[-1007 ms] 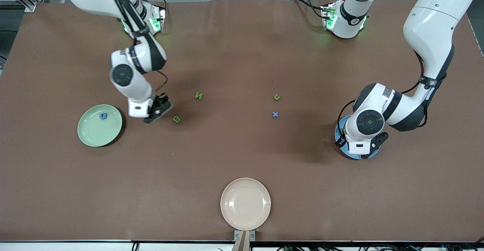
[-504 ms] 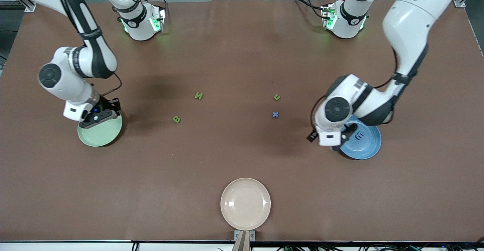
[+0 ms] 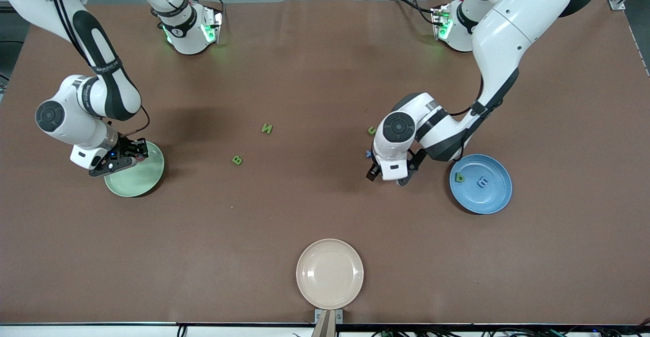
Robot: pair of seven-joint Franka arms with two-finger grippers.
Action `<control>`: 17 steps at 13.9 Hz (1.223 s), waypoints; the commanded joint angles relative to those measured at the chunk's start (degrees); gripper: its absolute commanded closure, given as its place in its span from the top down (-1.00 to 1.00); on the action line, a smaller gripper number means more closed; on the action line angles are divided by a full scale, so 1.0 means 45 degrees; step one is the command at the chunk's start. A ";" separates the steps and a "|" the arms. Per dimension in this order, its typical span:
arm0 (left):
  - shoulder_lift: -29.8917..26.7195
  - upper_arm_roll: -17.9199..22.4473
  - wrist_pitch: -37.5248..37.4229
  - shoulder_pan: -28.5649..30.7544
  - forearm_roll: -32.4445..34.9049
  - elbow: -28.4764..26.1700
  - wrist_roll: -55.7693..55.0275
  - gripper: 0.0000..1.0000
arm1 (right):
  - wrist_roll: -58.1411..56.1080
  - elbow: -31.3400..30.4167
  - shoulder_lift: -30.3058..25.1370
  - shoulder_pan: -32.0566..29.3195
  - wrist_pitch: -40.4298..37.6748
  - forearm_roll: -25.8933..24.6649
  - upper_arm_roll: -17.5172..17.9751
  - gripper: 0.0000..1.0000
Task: Sort upper and lower case letters into plates
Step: 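Lower the Q onto the green plate and open the right gripper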
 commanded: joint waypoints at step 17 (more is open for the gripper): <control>-0.0199 0.0074 0.1647 -0.0454 0.2222 -0.1726 -0.1543 0.33 | 0.0121 0.1498 -0.0285 0.0511 -0.1833 0.0137 0.0290 1.00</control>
